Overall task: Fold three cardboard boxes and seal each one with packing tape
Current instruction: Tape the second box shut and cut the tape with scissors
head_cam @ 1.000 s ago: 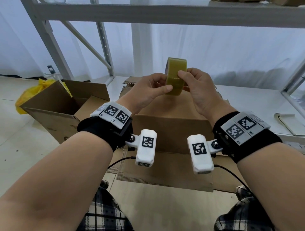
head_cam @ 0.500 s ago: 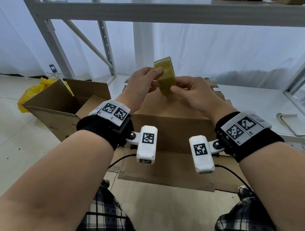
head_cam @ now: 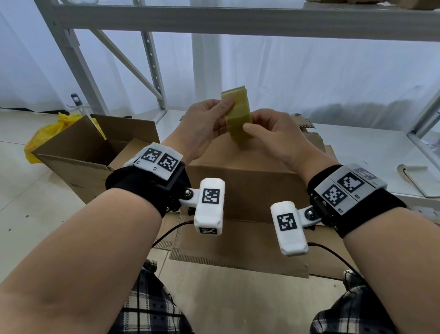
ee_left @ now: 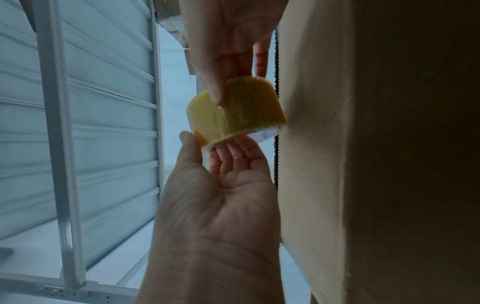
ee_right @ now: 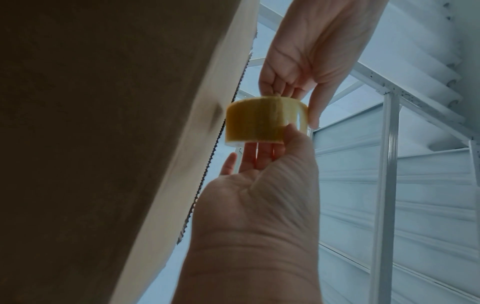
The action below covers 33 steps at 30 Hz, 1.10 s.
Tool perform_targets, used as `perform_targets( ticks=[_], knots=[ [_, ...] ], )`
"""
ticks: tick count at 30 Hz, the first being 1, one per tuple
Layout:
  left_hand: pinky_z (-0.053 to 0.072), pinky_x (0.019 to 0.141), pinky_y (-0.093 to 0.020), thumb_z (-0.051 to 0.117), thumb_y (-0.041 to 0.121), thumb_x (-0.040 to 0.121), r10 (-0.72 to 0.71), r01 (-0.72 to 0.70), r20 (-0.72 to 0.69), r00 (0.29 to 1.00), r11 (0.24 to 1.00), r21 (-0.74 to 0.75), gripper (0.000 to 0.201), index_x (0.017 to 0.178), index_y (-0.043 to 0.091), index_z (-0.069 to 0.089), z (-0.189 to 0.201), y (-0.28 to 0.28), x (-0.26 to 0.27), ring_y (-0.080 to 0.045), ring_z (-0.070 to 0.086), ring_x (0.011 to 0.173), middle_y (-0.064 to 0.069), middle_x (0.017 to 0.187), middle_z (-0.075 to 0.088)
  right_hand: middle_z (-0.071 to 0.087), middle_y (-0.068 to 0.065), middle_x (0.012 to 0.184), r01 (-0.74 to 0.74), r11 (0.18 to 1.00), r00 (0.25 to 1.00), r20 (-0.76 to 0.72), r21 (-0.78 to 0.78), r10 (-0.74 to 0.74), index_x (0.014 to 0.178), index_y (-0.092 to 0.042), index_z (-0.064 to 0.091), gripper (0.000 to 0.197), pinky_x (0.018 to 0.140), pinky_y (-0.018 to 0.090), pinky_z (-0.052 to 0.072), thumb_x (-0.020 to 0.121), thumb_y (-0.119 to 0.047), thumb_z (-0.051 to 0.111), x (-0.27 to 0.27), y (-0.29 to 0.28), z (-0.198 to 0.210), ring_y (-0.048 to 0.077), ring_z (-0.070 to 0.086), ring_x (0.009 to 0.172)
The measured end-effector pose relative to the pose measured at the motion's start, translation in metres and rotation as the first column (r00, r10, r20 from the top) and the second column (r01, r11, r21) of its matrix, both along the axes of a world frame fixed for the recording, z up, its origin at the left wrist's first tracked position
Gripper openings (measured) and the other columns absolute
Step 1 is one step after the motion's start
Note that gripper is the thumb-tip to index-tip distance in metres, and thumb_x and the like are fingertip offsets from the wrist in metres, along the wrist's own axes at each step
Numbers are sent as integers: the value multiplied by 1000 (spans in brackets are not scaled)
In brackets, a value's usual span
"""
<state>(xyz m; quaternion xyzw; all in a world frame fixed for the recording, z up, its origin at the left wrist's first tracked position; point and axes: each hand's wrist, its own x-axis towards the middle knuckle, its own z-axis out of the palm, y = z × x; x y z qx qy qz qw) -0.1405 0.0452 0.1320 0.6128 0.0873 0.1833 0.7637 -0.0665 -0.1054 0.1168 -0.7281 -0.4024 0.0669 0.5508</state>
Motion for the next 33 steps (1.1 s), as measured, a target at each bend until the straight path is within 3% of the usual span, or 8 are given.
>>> perform_targets(
  ticks=[3,7,9,12,18,24,30,33],
  knots=[
    [53,73,-26,64,38,89,117,-81,-83,990,932,352,32,104,11,54,-2,4,0,-12,63,77,-1,92,65,62,0,81,101,992,994,-38,76,-99,90,-13,65,11,70,11,43,93,-9,55,-1,2,2,5,54,76],
    [46,76,-11,70,47,81,253,-232,86,964,630,741,60,130,30,40,-4,12,1,-4,51,96,4,122,41,61,5,74,146,989,985,91,-4,-145,85,-10,67,18,59,11,36,90,-7,51,2,0,4,2,47,66],
    [50,79,-13,67,45,84,160,-149,60,985,637,757,51,129,30,48,-5,10,0,-4,55,98,8,121,50,66,11,79,122,991,981,159,-48,-113,89,-6,71,20,62,14,39,88,-10,51,0,1,4,5,51,70],
    [56,85,-28,67,41,86,135,-96,-2,991,717,691,25,105,25,66,-7,9,0,-8,65,91,7,102,67,68,-3,83,117,991,972,212,-68,-101,96,-9,74,23,70,10,43,87,-8,53,-4,2,3,2,56,77],
    [57,84,-29,70,22,86,68,-49,-16,998,847,529,8,93,19,71,-12,16,-3,-17,68,92,-1,94,71,70,5,88,127,984,980,172,-124,-105,96,-15,74,22,73,22,44,88,-11,54,-1,2,2,10,57,81],
    [58,83,-34,68,20,86,126,-112,19,992,795,596,6,90,23,70,-11,14,-3,-15,68,86,3,91,70,72,9,87,138,984,976,185,-110,-116,93,-17,75,22,75,32,50,88,-13,54,-1,2,3,23,62,85],
    [57,80,-24,66,28,89,229,-206,63,971,675,708,18,101,15,68,-8,8,0,-7,66,84,4,94,69,69,15,81,155,985,965,225,-73,-135,88,-10,75,22,66,24,45,86,-13,53,-1,4,5,12,55,72],
    [57,82,-29,67,28,87,251,-186,20,968,658,730,18,95,12,72,-6,7,1,-11,67,83,0,88,71,66,13,76,169,977,937,328,-128,-119,85,-9,72,22,73,35,46,84,-20,54,-2,5,4,21,57,74]
  ],
)
